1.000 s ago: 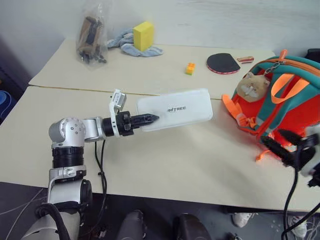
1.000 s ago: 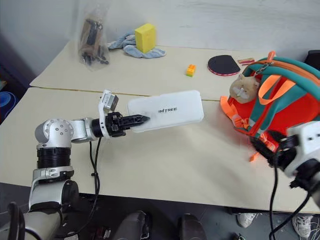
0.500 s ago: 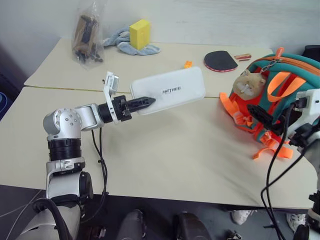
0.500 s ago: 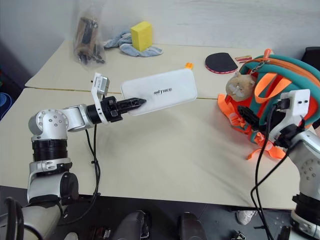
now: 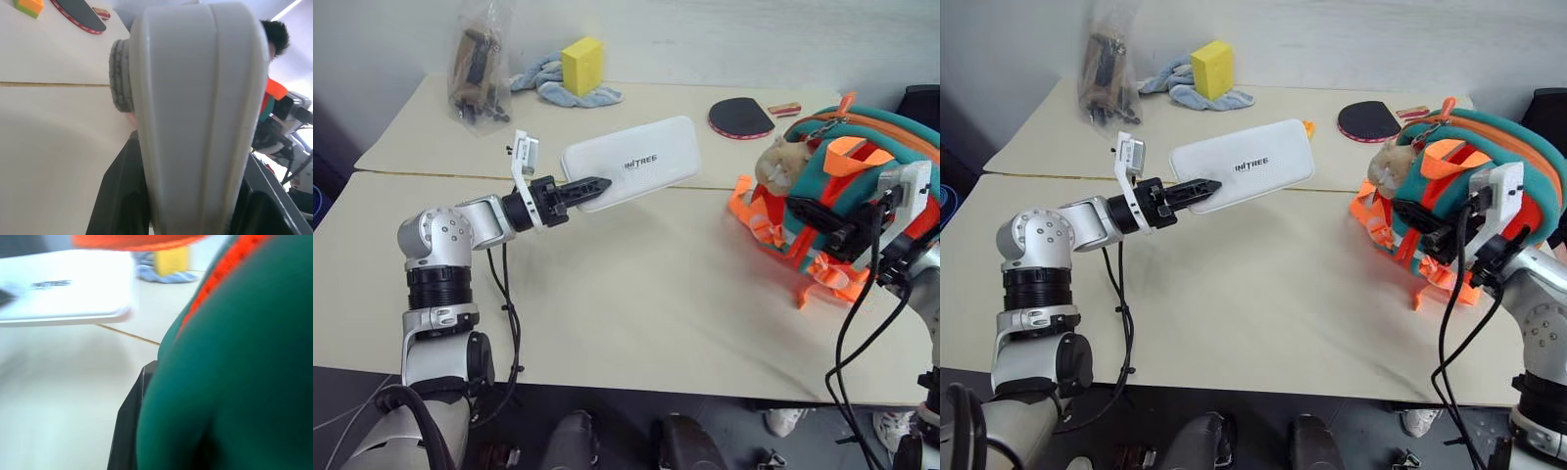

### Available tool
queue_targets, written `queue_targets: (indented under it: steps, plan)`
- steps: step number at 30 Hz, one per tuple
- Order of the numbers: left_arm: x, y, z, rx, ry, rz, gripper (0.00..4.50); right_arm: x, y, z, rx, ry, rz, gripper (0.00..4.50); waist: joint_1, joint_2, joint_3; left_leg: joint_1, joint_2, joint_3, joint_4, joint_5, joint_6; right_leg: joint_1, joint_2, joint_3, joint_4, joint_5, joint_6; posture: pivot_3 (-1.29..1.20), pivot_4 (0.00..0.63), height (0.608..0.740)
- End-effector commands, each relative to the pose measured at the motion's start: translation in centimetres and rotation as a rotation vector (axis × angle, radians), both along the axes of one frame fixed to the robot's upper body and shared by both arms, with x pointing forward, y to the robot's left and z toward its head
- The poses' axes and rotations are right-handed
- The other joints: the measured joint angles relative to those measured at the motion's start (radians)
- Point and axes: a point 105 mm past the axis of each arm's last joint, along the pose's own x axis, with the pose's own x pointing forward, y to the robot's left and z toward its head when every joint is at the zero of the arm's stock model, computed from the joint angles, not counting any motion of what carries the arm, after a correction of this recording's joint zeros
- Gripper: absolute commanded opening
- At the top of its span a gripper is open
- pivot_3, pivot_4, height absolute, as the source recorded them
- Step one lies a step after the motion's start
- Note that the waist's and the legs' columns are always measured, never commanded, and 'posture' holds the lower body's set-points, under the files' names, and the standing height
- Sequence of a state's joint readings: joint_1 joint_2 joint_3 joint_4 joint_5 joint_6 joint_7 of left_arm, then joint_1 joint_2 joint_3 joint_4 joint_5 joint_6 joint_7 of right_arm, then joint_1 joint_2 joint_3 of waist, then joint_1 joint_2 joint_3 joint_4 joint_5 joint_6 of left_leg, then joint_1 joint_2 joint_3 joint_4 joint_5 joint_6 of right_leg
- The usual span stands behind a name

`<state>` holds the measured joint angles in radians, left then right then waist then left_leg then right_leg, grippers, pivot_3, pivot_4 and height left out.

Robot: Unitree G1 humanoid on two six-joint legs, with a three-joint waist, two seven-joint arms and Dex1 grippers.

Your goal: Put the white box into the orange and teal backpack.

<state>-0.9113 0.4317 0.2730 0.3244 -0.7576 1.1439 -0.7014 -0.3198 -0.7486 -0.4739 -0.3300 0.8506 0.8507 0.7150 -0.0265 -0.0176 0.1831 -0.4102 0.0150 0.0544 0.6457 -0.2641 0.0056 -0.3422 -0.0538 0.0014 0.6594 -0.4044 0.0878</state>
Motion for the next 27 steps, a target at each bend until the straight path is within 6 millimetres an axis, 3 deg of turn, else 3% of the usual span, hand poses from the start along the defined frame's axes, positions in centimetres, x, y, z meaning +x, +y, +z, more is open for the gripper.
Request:
queue_targets:
  steps: [1, 7, 10, 15, 24, 27]
  plan:
    - [-0.3, -0.5, 3.2, 0.056, -0.233, -0.028, 1.34, -4.3, 3.7, 1.6, -0.091, -0.025, 0.283, 0.03, 0.002, 0.0, 0.001, 0.0, 0.0, 0.0, 0.0, 0.0, 0.0, 0.0, 0.0, 0.0, 0.0, 0.0, 0.0, 0.0, 0.15, 0.74]
    - [-2.7, -2.5, 6.2, 0.05, -0.471, -0.232, 1.34, -9.7, 4.8, 5.4, -0.07, -0.004, 0.546, 0.03, 0.003, -0.003, 0.006, -0.002, 0.0, 0.0, -0.001, -0.001, 0.001, 0.0, 0.0, -0.001, -0.002, 0.0, 0.0, 0.0, 0.15, 0.74]
    - [-4.2, -3.0, 7.3, 0.032, -0.528, -0.35, 1.34, -11.2, 4.6, 5.9, -0.096, 0.04, 0.583, 0.03, 0.003, -0.004, 0.007, -0.002, 0.0, -0.001, 0.0, -0.001, 0.001, 0.001, 0.0, -0.001, -0.003, 0.0, 0.0, 0.0, 0.15, 0.74]
    - [-6.1, -1.8, 7.9, 0.066, -0.605, -0.482, 1.34, -11.9, 3.6, 4.7, -0.127, 0.136, 0.527, 0.03, 0.0, -0.005, 0.007, -0.002, 0.0, -0.001, 0.0, -0.001, 0.002, 0.001, 0.0, -0.001, -0.003, 0.0, 0.0, 0.0, 0.15, 0.74]
    - [-5.9, 0.7, 7.8, 0.15, -0.657, -0.528, 1.34, -12.5, 2.1, 3.2, -0.122, 0.217, 0.463, 0.03, 0.003, -0.005, 0.008, -0.002, 0.0, -0.001, 0.001, 0.0, 0.004, 0.002, -0.001, -0.001, -0.003, 0.0, 0.0, 0.0, 0.15, 0.74]
    - [-6.3, 0.8, 9.0, 0.098, -0.652, -0.556, 1.34, -12.3, 2.1, 3.2, -0.126, 0.215, 0.459, 0.03, 0.003, -0.007, 0.008, -0.002, 0.0, -0.001, 0.001, 0.0, 0.004, 0.001, -0.001, -0.001, -0.003, 0.0, 0.0, 0.0, 0.15, 0.74]
